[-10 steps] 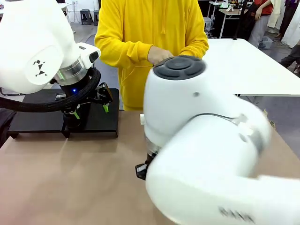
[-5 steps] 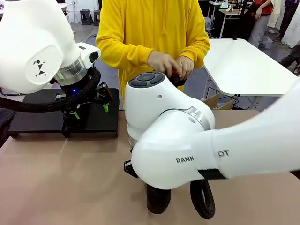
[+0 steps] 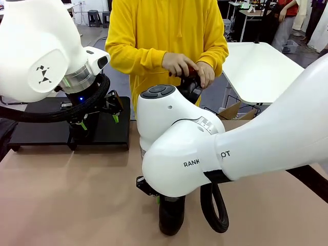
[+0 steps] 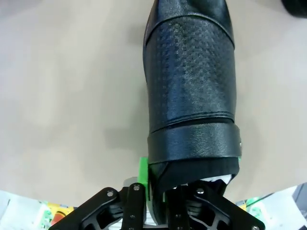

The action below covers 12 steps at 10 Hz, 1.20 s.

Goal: Organize the shoes by placing them on the stand.
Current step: Pick up one Shoe and place it in the middle of the table.

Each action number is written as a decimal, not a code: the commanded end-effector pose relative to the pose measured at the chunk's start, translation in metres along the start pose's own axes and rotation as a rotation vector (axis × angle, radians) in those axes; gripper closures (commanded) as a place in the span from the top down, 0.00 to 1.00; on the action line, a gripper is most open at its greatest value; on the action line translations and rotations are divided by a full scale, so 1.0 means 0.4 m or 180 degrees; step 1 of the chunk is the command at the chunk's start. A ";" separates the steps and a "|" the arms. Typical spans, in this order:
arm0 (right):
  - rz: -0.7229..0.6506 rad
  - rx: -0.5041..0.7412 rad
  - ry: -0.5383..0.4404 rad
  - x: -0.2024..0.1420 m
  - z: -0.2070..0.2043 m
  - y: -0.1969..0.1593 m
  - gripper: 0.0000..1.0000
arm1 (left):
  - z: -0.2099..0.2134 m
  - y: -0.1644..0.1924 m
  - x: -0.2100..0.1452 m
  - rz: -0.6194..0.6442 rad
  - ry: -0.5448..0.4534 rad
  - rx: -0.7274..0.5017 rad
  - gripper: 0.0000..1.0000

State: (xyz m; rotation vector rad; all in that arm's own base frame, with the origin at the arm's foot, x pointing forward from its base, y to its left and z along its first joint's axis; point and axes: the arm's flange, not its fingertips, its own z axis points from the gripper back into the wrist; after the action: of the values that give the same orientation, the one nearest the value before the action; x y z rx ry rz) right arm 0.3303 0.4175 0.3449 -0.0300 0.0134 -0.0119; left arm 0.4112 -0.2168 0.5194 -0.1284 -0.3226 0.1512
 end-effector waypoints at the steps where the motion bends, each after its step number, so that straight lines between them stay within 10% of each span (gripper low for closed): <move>1: 0.0047 -0.0105 -0.0041 0.017 0.004 0.020 0.61 | 0.005 0.004 0.001 0.0004 -0.0010 0.0030 0.95; 4: 0.0122 -0.0049 -0.0057 -0.017 0.032 -0.002 1.00 | 0.005 0.004 0.001 0.0004 -0.0010 0.0030 0.95; 7: 0.0369 0.0286 0.0097 -0.116 0.103 -0.048 1.00 | 0.005 0.004 0.001 0.0004 -0.0010 0.0030 0.95; 12: 0.0109 0.0057 -0.0083 -0.042 0.053 0.007 1.00 | 0.005 0.004 0.001 0.0004 -0.0010 0.0030 0.95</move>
State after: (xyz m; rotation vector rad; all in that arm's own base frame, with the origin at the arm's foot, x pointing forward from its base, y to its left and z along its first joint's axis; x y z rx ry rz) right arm 0.3111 0.4140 0.3625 -0.0099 0.0115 0.0412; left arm 0.4113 -0.2167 0.5193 -0.1282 -0.3224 0.1515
